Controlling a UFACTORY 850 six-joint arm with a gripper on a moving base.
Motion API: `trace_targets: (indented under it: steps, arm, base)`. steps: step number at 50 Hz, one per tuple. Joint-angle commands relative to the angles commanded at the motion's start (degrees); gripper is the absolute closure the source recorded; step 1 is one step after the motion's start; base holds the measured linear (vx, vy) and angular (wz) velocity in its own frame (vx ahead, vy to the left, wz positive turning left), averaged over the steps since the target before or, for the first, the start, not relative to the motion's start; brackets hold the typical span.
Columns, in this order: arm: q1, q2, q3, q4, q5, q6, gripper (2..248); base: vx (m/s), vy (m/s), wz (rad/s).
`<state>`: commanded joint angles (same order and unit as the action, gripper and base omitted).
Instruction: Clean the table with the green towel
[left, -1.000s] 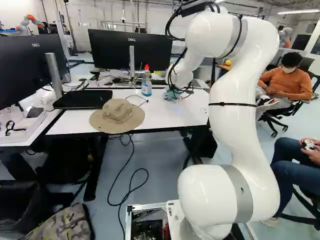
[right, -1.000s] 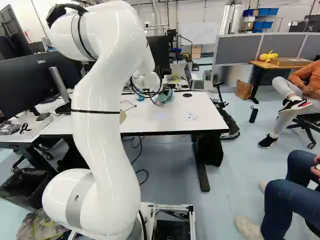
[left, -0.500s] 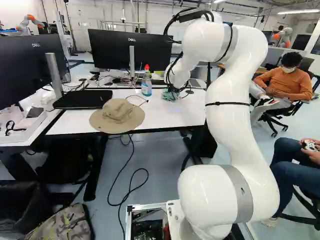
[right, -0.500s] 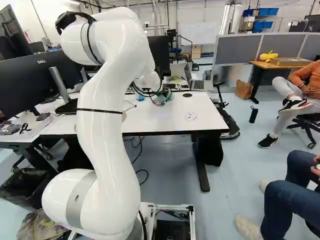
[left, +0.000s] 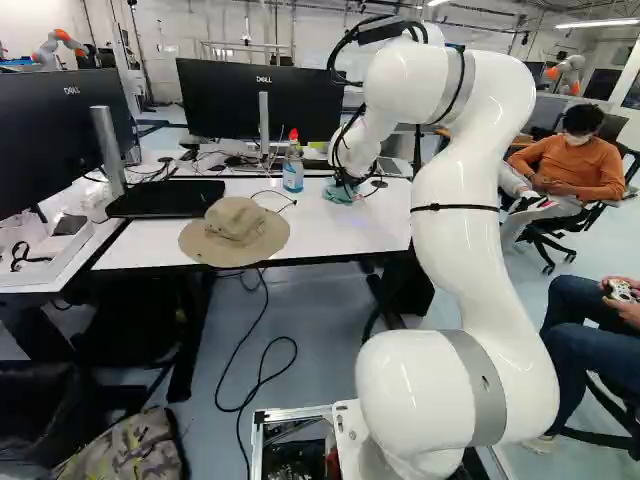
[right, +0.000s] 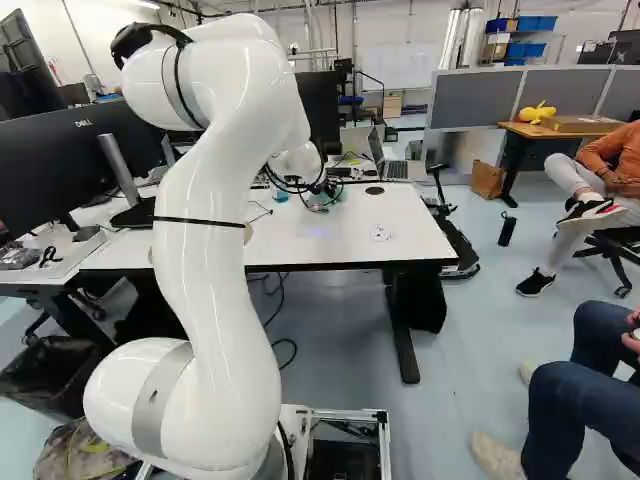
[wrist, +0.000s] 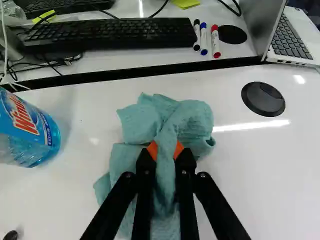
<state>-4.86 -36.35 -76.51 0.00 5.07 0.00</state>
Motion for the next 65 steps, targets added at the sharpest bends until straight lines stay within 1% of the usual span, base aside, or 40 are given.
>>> trace_targets:
  steps: [35,41,54,65]
  arm:
    - [0.01,-0.17,-0.24,0.0,-1.38,0.0,197]
    - [-0.06,-0.99,-1.38,0.0,-1.38,0.0,197]
    - [-0.99,-3.57,-5.01,0.0,-1.38,0.0,197]
    - [-0.72,-6.14,-8.66,0.0,-1.38,0.0,197]
  base:
    - [0.0,0.0,0.0]
    - [0.0,0.0,0.0]
    - [0.0,0.0,0.0]
    - [0.0,0.0,0.0]
